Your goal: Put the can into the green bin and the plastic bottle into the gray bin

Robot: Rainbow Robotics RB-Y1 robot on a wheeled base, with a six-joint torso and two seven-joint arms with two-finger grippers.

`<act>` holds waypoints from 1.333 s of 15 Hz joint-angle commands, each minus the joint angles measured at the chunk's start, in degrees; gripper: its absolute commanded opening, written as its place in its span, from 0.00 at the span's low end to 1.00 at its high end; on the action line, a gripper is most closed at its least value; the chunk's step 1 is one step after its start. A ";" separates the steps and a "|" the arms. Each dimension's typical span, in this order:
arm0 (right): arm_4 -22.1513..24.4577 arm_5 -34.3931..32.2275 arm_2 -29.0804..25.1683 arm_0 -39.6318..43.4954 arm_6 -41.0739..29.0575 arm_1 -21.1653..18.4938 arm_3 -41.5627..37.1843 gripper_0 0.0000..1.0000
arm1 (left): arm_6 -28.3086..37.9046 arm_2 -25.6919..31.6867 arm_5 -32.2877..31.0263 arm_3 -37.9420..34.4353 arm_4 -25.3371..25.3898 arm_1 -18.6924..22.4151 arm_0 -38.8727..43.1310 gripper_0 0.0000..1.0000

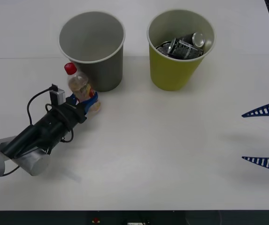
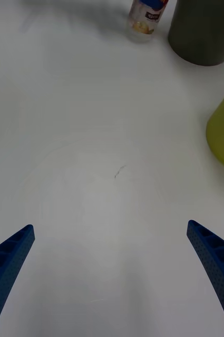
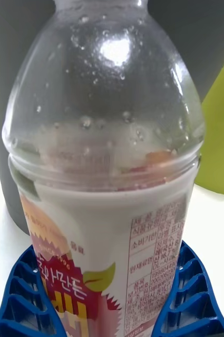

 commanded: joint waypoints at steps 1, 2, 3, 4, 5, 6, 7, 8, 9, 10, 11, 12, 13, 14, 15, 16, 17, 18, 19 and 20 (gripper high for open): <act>0.00 0.00 0.00 0.00 0.00 0.00 0.00 1.00 | 0.52 0.18 -0.02 -1.67 -0.98 1.71 0.79 0.00; 0.00 0.00 0.00 0.00 0.00 0.00 0.00 1.00 | 0.78 0.71 -0.29 -2.38 -1.33 2.41 1.50 0.00; 0.00 0.00 0.00 0.00 0.00 0.00 0.00 1.00 | 1.05 1.41 -0.64 -2.99 -2.30 3.20 2.64 0.00; 0.00 0.00 0.00 0.00 0.00 0.00 0.00 1.00 | 1.49 2.56 -0.73 -3.34 -4.05 3.82 3.61 0.00; 0.00 0.00 0.00 0.00 0.00 0.00 0.00 1.00 | 2.19 4.49 -0.73 -3.87 -6.25 4.52 5.10 0.00; 0.00 0.00 0.00 0.00 0.00 0.00 0.00 1.00 | 5.09 6.33 -0.73 -4.40 -9.50 5.14 6.59 0.00; 0.00 0.00 0.00 0.00 0.00 0.00 0.00 1.00 | 7.90 8.27 -0.73 -4.93 -13.02 5.93 8.00 0.00; 0.00 0.00 0.00 0.00 0.00 0.00 0.00 1.00 | 11.16 10.55 -0.64 -5.54 -17.06 6.89 9.58 0.00; 0.00 0.00 0.00 0.00 0.00 0.00 0.00 1.00 | 14.32 13.01 -0.64 -6.16 -21.19 7.86 11.25 0.00; 0.00 0.00 0.00 0.00 0.00 0.00 0.00 1.00 | 17.66 15.56 -0.73 -6.77 -25.76 8.83 12.75 0.00; 0.00 0.00 0.00 0.00 0.00 0.00 0.00 1.00 | 21.79 18.20 -0.73 -7.30 -30.68 9.79 14.33 0.00; 0.00 0.00 0.00 0.00 0.00 0.00 0.00 1.00 | 25.92 21.01 -0.73 -7.83 -35.78 10.67 16.00 0.00; 0.00 0.00 0.00 0.00 0.00 0.00 0.00 1.00 | 28.56 23.30 -0.73 -8.27 -39.30 11.20 17.14 0.00; 0.00 0.00 0.00 0.00 0.00 0.00 0.00 1.00 | 33.39 26.99 -0.73 -8.97 -44.92 11.73 18.90 0.00; 0.00 0.00 0.00 0.00 0.00 0.00 0.00 1.00 | 37.17 29.71 -0.99 -9.32 -49.32 12.17 20.04 0.00; 0.00 0.00 0.00 0.00 0.00 0.00 0.00 1.00 | 41.04 32.26 -1.60 -9.50 -53.80 12.25 21.01 0.00; 0.00 0.00 0.00 0.00 0.00 0.00 0.00 1.00 | 46.84 35.60 -3.10 -9.50 -59.78 12.34 22.15 0.00; 0.00 0.00 0.00 0.00 0.00 0.00 0.00 1.00 | 51.94 38.77 -4.42 -9.58 -65.67 12.34 22.77 0.00; 0.00 0.00 0.00 0.00 0.00 0.00 0.00 1.00 | 57.21 41.84 -5.73 -9.58 -71.29 12.34 23.47 0.00; 0.00 0.00 0.00 0.00 0.00 0.00 0.00 1.00 | 61.34 44.57 -6.97 -10.02 -75.68 12.34 24.17 0.00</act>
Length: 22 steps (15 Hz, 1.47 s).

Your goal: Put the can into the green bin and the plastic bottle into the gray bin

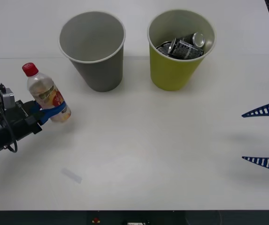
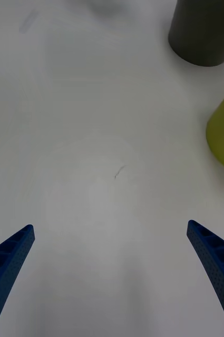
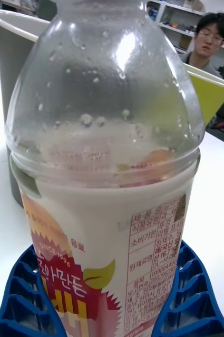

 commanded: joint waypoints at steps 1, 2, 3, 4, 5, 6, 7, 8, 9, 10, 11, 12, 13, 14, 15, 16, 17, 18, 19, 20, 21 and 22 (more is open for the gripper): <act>0.00 0.00 0.00 0.00 0.00 0.00 0.00 1.00 | 12.10 8.03 -3.28 -1.07 -12.87 0.01 2.02 0.00; 0.00 0.00 0.00 0.00 0.00 0.00 0.00 1.00 | 17.73 11.99 -4.51 -2.12 -18.76 0.01 3.07 0.00; 0.00 0.00 0.00 0.00 0.00 0.00 0.00 1.00 | 21.51 14.54 -5.30 -3.18 -22.62 0.01 3.69 0.00; 0.00 0.00 0.00 0.00 0.00 0.00 0.00 1.00 | 27.40 18.32 -6.79 -4.58 -28.60 0.01 4.22 0.00; 0.00 0.00 0.00 0.00 0.00 0.00 0.00 1.00 | 32.41 21.48 -8.55 -5.55 -33.35 0.01 4.30 0.00; 0.00 0.00 0.00 0.00 0.00 0.00 0.00 1.00 | 36.01 23.59 -9.78 -6.34 -36.69 0.01 4.30 0.00; 0.00 0.00 0.00 0.00 0.00 0.00 0.00 1.00 | 39.44 25.61 -10.49 -7.48 -39.94 0.01 4.30 0.00; 0.00 0.00 0.00 0.00 0.00 0.00 0.00 1.00 | 43.83 28.34 -10.92 -9.59 -44.33 0.01 4.30 0.00; 0.00 0.00 0.00 0.00 0.00 0.00 0.00 1.00 | 47.26 30.27 -11.36 -11.17 -47.32 0.01 4.30 0.00; 0.00 0.00 0.00 0.00 0.00 0.00 0.00 1.00 | 51.30 31.94 -11.72 -13.02 -50.22 0.01 4.30 0.00; 0.00 0.00 0.00 0.00 0.00 0.00 0.00 1.00 | 55.35 33.35 -11.98 -14.87 -52.68 0.01 4.30 0.00; 0.00 0.00 0.00 0.00 0.00 0.00 0.00 1.00 | 58.60 34.40 -12.24 -16.36 -54.62 0.01 4.13 0.00; 0.00 0.00 0.00 0.00 0.00 0.00 0.00 1.00 | 61.94 35.72 -12.77 -17.85 -57.25 0.01 3.43 0.00; 0.00 0.00 0.00 0.00 0.00 0.00 0.00 1.00 | 65.54 36.86 -14.26 -18.82 -60.33 0.01 1.93 0.00; 0.00 0.00 0.00 0.00 0.00 0.00 0.00 1.00 | 68.79 37.83 -16.37 -18.91 -62.53 -0.08 0.26 0.00; 0.00 0.00 0.00 0.00 0.00 0.00 0.00 1.00 | 71.52 38.53 -18.13 -18.91 -64.37 0.01 -1.41 0.00; 0.00 0.00 0.00 0.00 0.00 0.00 0.00 1.00 | 74.15 39.15 -19.89 -18.91 -66.22 0.01 -3.25 0.00; 0.00 0.00 0.00 0.00 0.00 0.00 0.00 1.00 | 77.23 39.59 -22.17 -18.91 -69.12 0.01 -5.98 0.00; 0.00 0.00 0.00 0.00 0.00 0.00 0.00 1.00 | 79.16 39.94 -23.67 -18.91 -71.14 0.01 -7.82 0.00; 0.00 0.00 0.00 0.00 0.00 0.00 0.00 1.00 | 82.06 40.03 -25.51 -18.91 -73.60 0.01 -10.64 0.00; 0.00 0.00 0.00 0.00 0.00 0.00 0.00 1.00 | 84.79 39.94 -26.83 -18.91 -75.10 -0.08 -12.57 0.00; 0.00 0.00 0.00 0.00 0.00 0.00 0.00 1.00 | 86.55 39.94 -27.62 -18.91 -76.06 -0.26 -13.89 0.00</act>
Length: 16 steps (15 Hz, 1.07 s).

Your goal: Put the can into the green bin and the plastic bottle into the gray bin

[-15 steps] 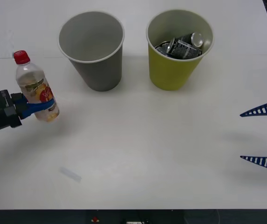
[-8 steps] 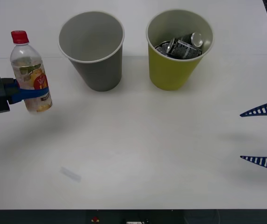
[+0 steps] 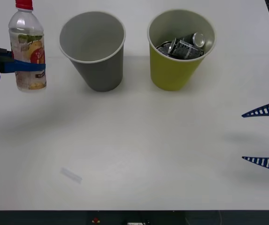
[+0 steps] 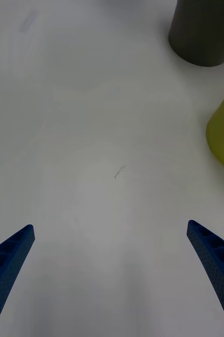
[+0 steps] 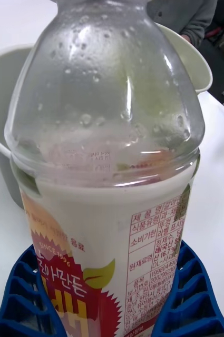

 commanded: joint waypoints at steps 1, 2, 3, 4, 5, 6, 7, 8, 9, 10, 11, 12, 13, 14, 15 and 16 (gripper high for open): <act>0.00 0.00 0.00 0.00 0.00 0.00 0.00 1.00 | 6.00 -0.50 -3.42 -0.17 -4.64 -1.13 -5.23 0.00; 0.00 0.00 0.00 0.00 0.00 0.00 0.00 1.00 | 7.58 -1.29 -4.13 -0.17 -6.66 -1.83 -7.60 0.00; 0.00 0.00 0.00 0.00 0.00 0.00 0.00 1.00 | 9.25 -2.34 -4.39 -0.17 -7.98 -2.36 -9.45 0.00; 0.00 0.00 0.00 0.00 0.00 0.00 0.00 1.00 | 11.27 -4.10 -4.30 -0.08 -9.56 -2.80 -11.82 0.00; 0.00 0.00 0.00 0.00 0.00 0.00 0.00 1.00 | 13.47 -5.86 -4.13 -0.17 -11.49 -3.32 -13.93 0.00; 0.00 0.00 0.00 0.00 0.00 0.00 0.00 1.00 | 15.40 -7.09 -4.21 -0.17 -13.16 -3.85 -15.87 0.00; 0.00 0.00 0.00 0.00 0.00 0.00 0.00 1.00 | 17.07 -8.76 -4.13 -0.17 -15.45 -4.47 -18.15 0.00; 0.00 0.00 0.00 0.00 0.00 0.00 0.00 1.00 | 18.48 -10.52 -4.04 -0.08 -18.08 -5.08 -20.35 0.00; 0.00 0.00 0.00 0.00 0.00 0.00 0.00 1.00 | 19.62 -11.66 -3.60 -0.08 -19.84 -5.43 -21.67 0.00; 0.00 0.00 0.00 0.00 0.00 0.00 0.00 1.00 | 20.94 -13.77 -2.98 -0.08 -22.57 -5.87 -23.95 0.00; 0.00 0.00 0.00 0.00 0.00 0.00 0.00 1.00 | 20.94 -15.35 -2.54 0.10 -25.11 -6.49 -25.71 0.00; 0.00 0.00 0.00 0.00 0.00 0.00 0.00 1.00 | 21.03 -16.50 -2.63 0.89 -27.22 -7.45 -27.56 0.00; 0.00 0.00 0.00 0.00 0.00 0.00 0.00 1.00 | 21.12 -17.11 -2.54 2.21 -27.58 -8.24 -28.87 0.00; 0.00 0.00 0.00 0.00 0.00 0.00 0.00 1.00 | 21.12 -18.60 -2.54 4.84 -27.93 -9.47 -31.42 0.00; 0.00 0.00 0.00 0.00 0.00 0.00 0.00 1.00 | 21.12 -19.66 -2.37 6.95 -28.37 -10.44 -33.27 0.00; 0.00 0.00 0.00 0.00 0.00 0.00 0.00 1.00 | 21.12 -20.45 -2.19 8.27 -29.33 -11.32 -34.50 0.00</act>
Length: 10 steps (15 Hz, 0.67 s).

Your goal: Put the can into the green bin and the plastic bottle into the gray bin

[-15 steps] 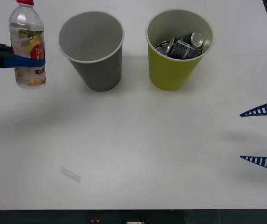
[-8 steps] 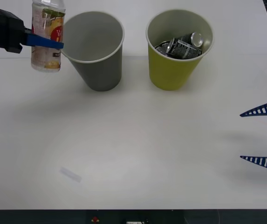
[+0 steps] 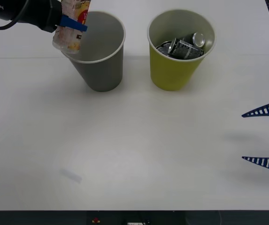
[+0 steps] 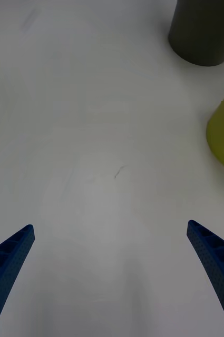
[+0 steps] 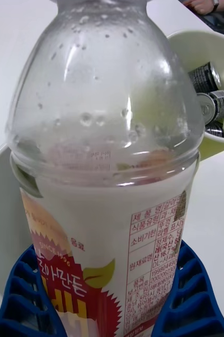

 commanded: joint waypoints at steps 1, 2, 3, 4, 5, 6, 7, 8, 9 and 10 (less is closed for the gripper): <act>0.00 0.00 0.00 0.00 0.00 0.00 0.00 1.00 | 0.00 -1.78 0.33 4.03 -3.04 -3.02 -3.41 0.00; 0.00 0.00 0.00 0.00 0.00 0.00 0.00 1.00 | 0.00 -1.78 0.24 4.82 -5.76 -4.69 -4.20 0.00; 0.00 0.00 0.00 0.00 0.00 0.00 0.00 1.00 | 0.09 -1.95 0.33 4.91 -8.14 -5.66 -4.82 0.00; 0.00 0.00 0.00 0.00 0.00 0.00 0.00 1.00 | 0.09 -2.48 0.68 4.91 -9.89 -6.18 -5.26 0.00; 0.00 0.00 0.00 0.00 0.00 0.00 0.00 1.00 | 0.09 -2.92 1.30 4.91 -10.33 -6.27 -5.26 0.00; 0.00 0.00 0.00 0.00 0.00 0.00 0.00 1.00 | 0.00 -3.18 1.47 4.91 -10.42 -6.36 -5.26 0.00; 0.00 0.00 0.00 0.00 0.00 0.00 0.00 1.00 | 0.00 -3.27 1.47 4.91 -10.60 -6.45 -5.26 0.00; 0.00 0.00 0.00 0.00 0.00 0.00 0.00 1.00 | 0.00 -3.27 1.47 4.91 -10.68 -6.62 -5.26 0.04; 0.00 0.00 0.00 0.00 0.00 0.00 0.00 1.00 | 0.00 -3.18 1.56 4.91 -10.68 -6.80 -5.26 0.39; 0.00 0.00 0.00 0.00 0.00 0.00 0.00 1.00 | -0.09 -3.27 1.74 4.91 -10.51 -6.80 -5.26 0.90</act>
